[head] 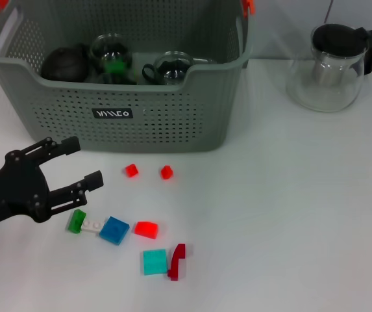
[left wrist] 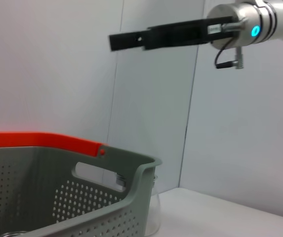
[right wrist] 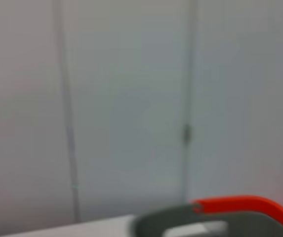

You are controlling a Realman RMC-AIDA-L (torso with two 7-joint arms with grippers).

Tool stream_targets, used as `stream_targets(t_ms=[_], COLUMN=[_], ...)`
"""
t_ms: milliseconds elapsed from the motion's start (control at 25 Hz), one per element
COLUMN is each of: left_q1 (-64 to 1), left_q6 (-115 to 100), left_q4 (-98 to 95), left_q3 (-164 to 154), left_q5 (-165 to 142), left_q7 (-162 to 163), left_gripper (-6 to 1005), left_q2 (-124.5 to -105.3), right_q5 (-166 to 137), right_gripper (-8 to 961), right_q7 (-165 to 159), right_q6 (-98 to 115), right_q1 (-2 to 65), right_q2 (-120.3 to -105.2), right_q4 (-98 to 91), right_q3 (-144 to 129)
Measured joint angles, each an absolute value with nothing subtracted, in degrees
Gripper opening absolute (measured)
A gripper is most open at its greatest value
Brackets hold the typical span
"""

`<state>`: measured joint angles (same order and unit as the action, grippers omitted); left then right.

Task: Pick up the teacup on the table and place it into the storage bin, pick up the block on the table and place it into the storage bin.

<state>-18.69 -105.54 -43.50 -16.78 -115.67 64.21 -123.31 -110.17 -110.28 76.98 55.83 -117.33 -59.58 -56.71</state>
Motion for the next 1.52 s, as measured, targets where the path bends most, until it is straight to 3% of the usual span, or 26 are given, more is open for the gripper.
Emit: stream_targets(t_ms=[320,600,920,1520], left_q1=[-18.72,-18.62,-19.17,-18.38], left_q6=[-106.09,-106.20,-106.27,-106.12], left_q4=[-43.63,-44.03,-43.75,-43.58], left_q3=[-16.77,-16.79,-16.81,-16.79], left_q5=[-115.69,-115.82,-115.84,-115.84], left_q7=[64.24,63.98,63.86,63.64], left_gripper=[797,797,798,798], left_q2=[-123.20,-122.84,-122.81,-123.03], right_q5=[-101.11,-112.19,-129.13,-126.81], right_gripper=[949,950,950,949], right_q7=[-104.58,-105.05,-109.91,-127.97], right_q6=[95.84,109.17,105.45,77.64], right_q1=[46.65,41.81,43.09,49.92], right_q2=[-116.01,-115.82,-120.65,-121.09], right_q4=[-64.82,-65.40,-63.48,-58.08], right_q3=[-56.60,-57.17,-67.02,-104.19])
